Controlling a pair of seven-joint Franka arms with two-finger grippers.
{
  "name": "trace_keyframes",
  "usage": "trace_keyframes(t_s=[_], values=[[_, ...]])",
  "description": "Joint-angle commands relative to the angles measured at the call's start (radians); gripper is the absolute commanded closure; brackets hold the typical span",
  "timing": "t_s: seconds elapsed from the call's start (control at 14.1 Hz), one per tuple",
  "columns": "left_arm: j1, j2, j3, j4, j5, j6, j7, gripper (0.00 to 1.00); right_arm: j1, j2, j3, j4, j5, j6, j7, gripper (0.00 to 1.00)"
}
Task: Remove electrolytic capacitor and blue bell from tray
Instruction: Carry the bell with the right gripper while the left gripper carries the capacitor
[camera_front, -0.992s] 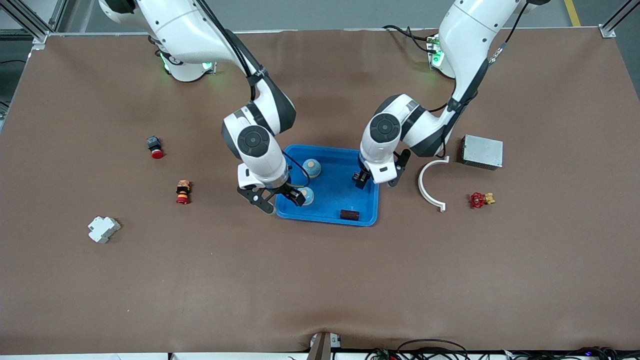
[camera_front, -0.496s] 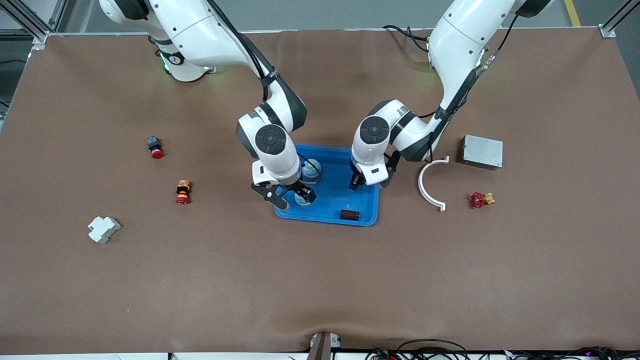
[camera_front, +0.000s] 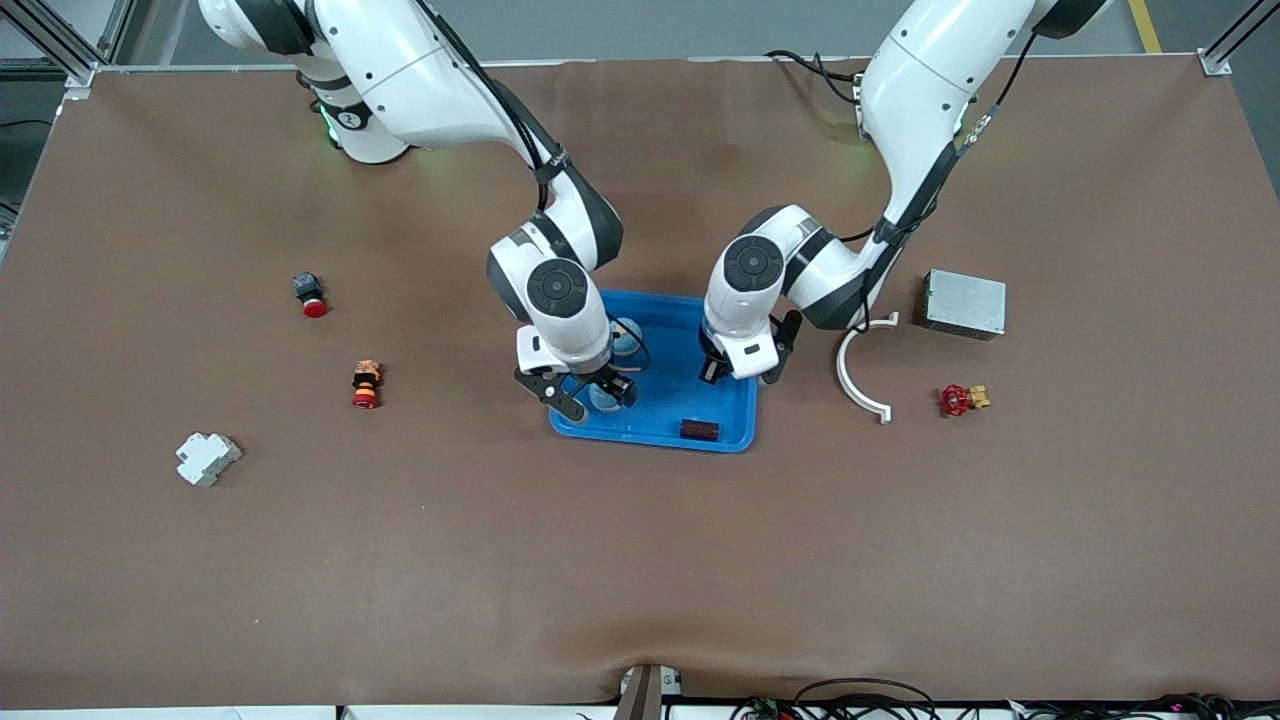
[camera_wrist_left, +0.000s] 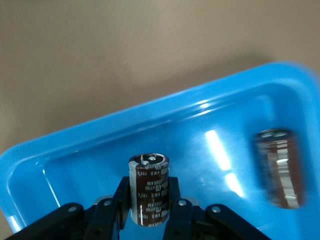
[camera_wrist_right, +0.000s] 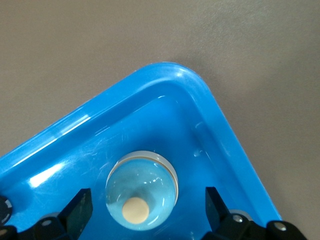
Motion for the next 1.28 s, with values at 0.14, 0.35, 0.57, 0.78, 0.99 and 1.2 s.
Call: trace_keyframes(t_s=[0.14, 0.35, 0.57, 0.78, 0.99, 1.2], values=[[0.116, -0.198, -0.006, -0.018, 0.025, -0.186, 0.133, 1.0, 0.014, 0.053, -0.012, 0.06, -0.016, -0.001, 0.034, 0.0], [0.203, -0.247, -0.008, -0.035, 0.025, -0.295, 0.247, 1.0, 0.015, 0.054, -0.01, 0.062, -0.016, -0.001, 0.034, 0.0], [0.271, -0.255, -0.007, -0.067, 0.025, -0.306, 0.256, 1.0, 0.017, 0.054, -0.01, 0.062, -0.014, -0.001, 0.034, 0.25], [0.32, -0.255, -0.006, -0.135, 0.027, -0.299, 0.275, 1.0, 0.019, 0.053, -0.01, 0.068, -0.011, -0.007, 0.034, 1.0], [0.378, -0.249, -0.006, -0.231, 0.031, -0.209, 0.342, 1.0, 0.015, 0.047, -0.01, 0.082, -0.011, -0.021, 0.049, 1.0], [0.433, -0.23, -0.004, -0.314, 0.1, -0.086, 0.381, 1.0, 0.005, 0.04, -0.01, 0.129, -0.016, -0.103, 0.043, 1.0]])
